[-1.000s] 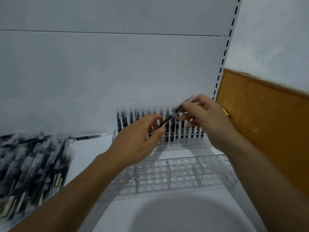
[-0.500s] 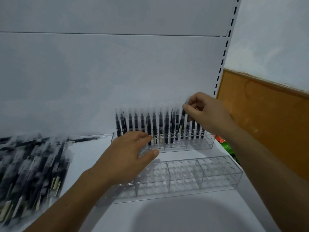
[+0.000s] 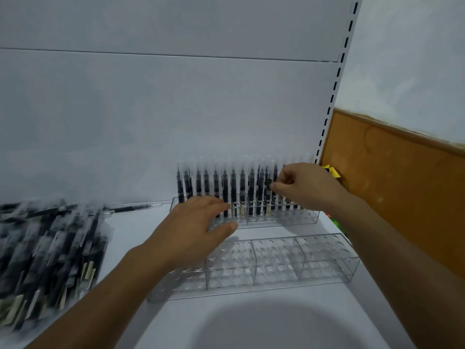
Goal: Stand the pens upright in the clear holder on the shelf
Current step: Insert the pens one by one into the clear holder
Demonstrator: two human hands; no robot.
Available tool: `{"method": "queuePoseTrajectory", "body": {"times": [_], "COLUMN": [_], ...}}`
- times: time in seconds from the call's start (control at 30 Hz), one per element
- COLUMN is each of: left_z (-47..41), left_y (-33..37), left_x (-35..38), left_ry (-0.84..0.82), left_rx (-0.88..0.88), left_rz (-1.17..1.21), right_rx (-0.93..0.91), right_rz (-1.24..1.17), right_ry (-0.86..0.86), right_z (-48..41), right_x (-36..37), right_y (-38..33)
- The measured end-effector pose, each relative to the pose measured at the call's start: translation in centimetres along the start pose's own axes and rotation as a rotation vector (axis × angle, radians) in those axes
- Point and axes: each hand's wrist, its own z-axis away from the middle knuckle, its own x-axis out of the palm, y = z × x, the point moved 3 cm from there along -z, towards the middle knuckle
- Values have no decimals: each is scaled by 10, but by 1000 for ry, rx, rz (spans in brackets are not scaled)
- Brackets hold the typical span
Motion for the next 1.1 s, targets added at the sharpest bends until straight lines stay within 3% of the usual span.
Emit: {"method": "queuePoseTrajectory", "body": {"times": [0.1,0.27,0.47,0.57,0.87,1.1], "left_z": [0,16,98,128,140,139], "left_y": [-3,-31,-119,-140,-159,-161], "left_x": [-7,-35,-56,-49,-38,-34], "left_ry": [32,163,290,313,351,331], "left_rx": [-8,-107,-347,-409,-442,-439], "left_rz": [100,161,-101,-184,-162,-154], "right_rx": [-21,-191,-467,-533,-422,-397], "right_rz": [106,41,16,137,396,395], "right_ry": [-51,-128,-295,-414,-535,-419], "right_z": [9,17,1,-17,-63,-58], "right_x": [-6,5,62,101,163,162], "right_y": [-9,-81,-190,-230,-257,-257]}}
